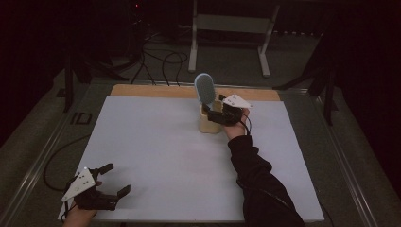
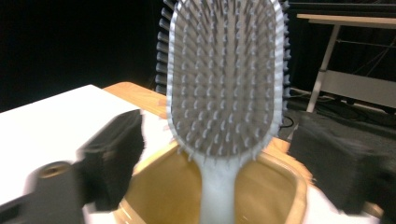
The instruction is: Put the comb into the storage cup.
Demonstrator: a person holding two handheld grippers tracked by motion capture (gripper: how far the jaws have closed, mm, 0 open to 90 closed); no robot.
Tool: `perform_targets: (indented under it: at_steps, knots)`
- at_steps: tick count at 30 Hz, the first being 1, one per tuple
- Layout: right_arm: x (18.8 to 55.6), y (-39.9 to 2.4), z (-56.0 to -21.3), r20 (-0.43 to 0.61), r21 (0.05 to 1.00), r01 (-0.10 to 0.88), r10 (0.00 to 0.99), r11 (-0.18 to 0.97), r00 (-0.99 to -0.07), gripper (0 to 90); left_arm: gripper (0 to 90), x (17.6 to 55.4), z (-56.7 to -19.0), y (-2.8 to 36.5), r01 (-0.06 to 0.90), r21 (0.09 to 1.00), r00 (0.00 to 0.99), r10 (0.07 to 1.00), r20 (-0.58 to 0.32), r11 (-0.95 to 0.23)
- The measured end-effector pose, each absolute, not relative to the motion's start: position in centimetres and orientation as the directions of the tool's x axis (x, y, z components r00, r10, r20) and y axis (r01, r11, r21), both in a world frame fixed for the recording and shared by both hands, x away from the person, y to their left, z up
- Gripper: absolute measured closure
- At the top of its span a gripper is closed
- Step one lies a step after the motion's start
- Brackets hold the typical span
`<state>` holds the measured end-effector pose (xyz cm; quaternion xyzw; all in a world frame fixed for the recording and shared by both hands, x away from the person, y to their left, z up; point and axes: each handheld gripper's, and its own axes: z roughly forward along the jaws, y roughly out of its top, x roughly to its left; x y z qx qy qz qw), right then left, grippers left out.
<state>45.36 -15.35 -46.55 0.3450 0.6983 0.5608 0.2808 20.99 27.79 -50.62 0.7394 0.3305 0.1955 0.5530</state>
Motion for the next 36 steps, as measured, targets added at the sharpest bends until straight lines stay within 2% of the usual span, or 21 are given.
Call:
perform_targets:
  at_steps: [5,36]
  knots:
    - [45.2,-15.6,-46.2,-0.011,0.974,0.167,0.773,0.150,-0.634,9.1,0.0,21.0,-50.6,27.8,0.272,0.946,0.706,0.705,-0.073,-0.175]
    - [44.9,-16.7,-44.4,0.008,0.965,0.202,0.747,0.170,-0.665,8.6,0.0,20.8,-50.5,27.8,0.273,0.947,0.699,0.712,-0.073,-0.171]
